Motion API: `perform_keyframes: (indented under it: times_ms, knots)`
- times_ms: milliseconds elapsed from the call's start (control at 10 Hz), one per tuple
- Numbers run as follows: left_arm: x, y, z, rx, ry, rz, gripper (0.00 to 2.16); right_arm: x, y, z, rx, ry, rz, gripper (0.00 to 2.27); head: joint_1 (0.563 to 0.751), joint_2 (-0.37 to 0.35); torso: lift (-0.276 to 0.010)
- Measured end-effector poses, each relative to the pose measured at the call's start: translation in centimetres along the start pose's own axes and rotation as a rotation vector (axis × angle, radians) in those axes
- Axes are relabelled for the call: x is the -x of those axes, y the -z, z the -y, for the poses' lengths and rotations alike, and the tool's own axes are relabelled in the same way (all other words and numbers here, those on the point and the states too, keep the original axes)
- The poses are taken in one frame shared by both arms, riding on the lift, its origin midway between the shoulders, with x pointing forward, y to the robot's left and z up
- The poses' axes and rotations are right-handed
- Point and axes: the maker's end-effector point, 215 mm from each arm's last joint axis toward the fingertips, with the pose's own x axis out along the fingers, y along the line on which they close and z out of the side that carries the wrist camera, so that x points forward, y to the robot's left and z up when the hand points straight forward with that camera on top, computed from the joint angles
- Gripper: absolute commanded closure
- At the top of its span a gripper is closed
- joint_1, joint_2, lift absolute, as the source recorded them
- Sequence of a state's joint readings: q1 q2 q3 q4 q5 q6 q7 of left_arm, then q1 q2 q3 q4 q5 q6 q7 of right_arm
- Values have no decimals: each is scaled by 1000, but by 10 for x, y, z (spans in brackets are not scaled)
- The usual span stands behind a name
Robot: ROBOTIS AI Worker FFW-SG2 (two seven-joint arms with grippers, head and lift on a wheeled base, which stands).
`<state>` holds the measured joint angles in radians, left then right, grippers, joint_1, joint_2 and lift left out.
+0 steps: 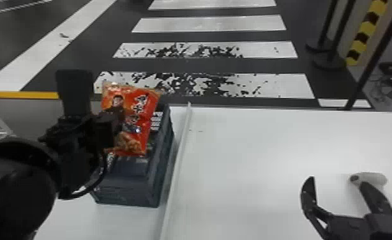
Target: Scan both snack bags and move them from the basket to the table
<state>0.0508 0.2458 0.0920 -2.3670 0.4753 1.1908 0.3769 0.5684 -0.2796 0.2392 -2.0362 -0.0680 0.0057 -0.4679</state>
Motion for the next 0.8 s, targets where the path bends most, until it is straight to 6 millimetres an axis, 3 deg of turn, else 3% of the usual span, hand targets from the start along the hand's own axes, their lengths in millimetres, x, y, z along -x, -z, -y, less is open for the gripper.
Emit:
perform_keyframes:
  times_ms: [400,800]
  knots:
    - [13,2,49,23,148,-3,1794,-2,0,4,0,16,1,63,695,24,-98]
    - [21,21,122,11,326,-42,1794,-4,-3,8,-4,34,8,63,695,-84,-98]
